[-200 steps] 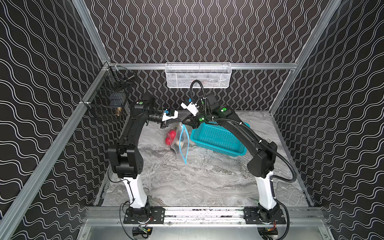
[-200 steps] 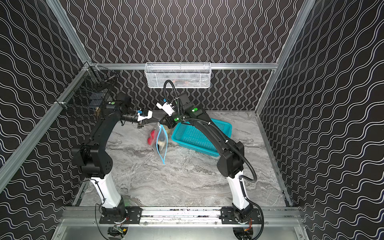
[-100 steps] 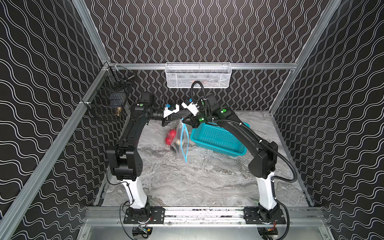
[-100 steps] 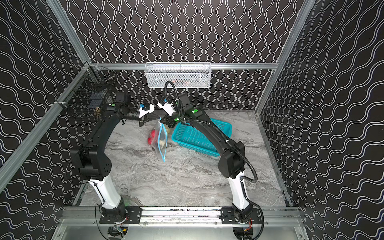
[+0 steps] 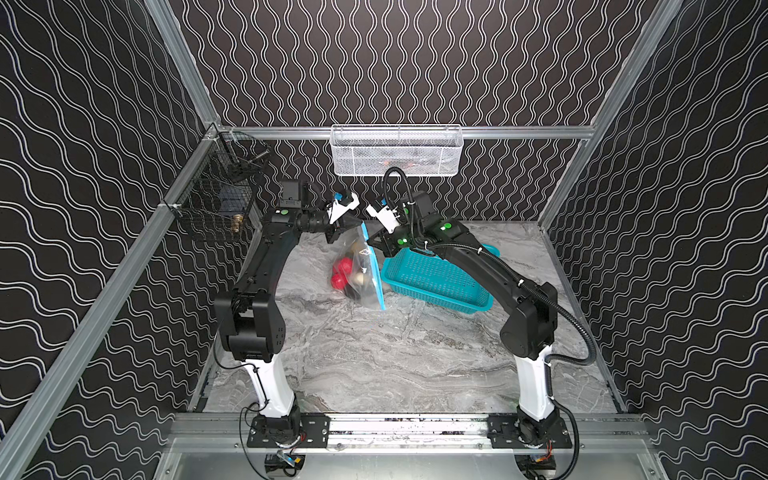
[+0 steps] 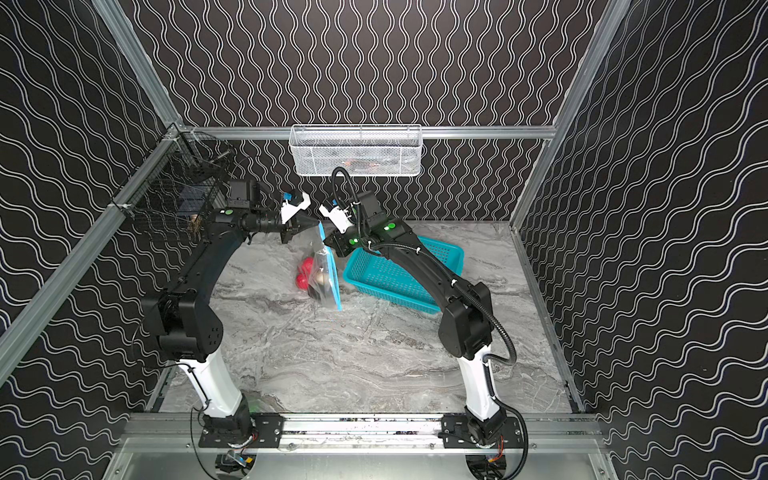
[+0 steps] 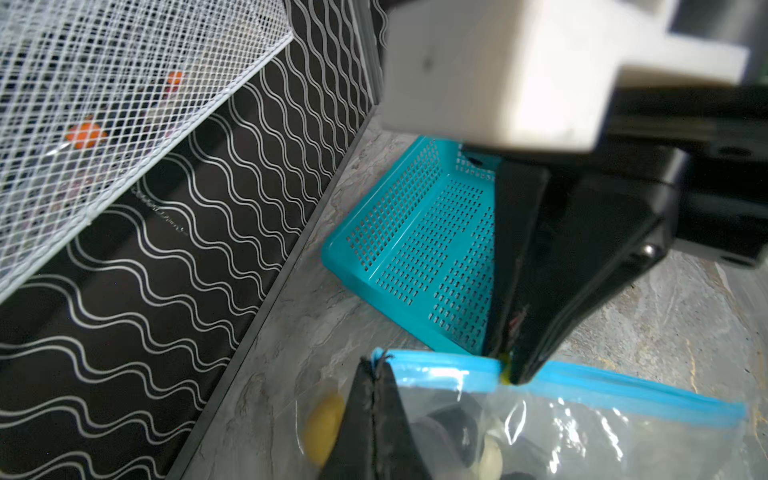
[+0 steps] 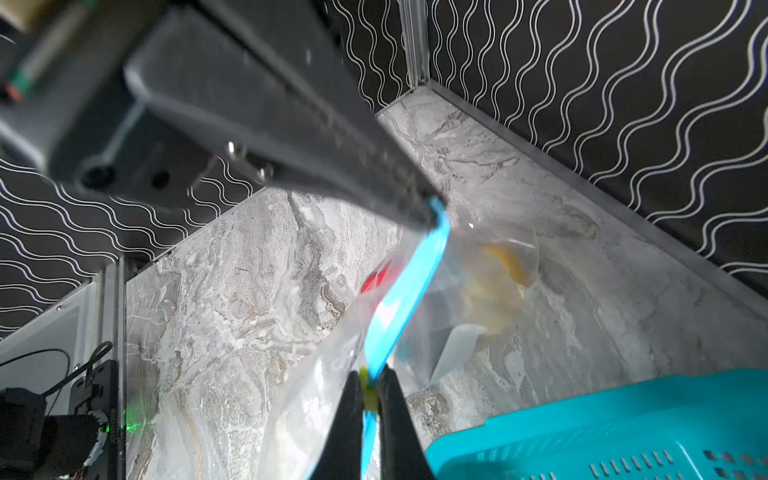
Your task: Place the food in the zip-top bag and seal the zipper
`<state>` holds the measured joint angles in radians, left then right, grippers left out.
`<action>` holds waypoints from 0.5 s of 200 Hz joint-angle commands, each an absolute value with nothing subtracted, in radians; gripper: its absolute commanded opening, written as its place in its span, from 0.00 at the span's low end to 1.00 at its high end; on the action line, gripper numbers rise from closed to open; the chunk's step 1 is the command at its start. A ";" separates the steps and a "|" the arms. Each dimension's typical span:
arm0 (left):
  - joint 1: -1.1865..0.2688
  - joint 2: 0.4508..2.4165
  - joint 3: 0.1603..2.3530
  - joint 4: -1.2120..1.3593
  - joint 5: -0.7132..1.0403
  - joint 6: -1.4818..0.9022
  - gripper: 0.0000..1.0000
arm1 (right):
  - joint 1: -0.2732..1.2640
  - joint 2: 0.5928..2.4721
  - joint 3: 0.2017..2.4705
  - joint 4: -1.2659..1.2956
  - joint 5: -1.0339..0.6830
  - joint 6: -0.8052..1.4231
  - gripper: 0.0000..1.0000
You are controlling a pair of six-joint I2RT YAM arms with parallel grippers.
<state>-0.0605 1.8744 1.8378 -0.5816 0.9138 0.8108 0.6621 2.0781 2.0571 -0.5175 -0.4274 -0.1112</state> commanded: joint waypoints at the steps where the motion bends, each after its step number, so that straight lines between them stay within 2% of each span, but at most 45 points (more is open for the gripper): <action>1: -0.054 1.876 1.861 -0.468 0.808 0.698 0.00 | 0.665 2.062 2.027 -0.534 -0.439 -0.065 0.07; 100: -0.052 1.858 1.940 -0.489 0.692 0.512 0.00 | 0.666 1.985 1.901 -0.465 -0.390 0.018 0.06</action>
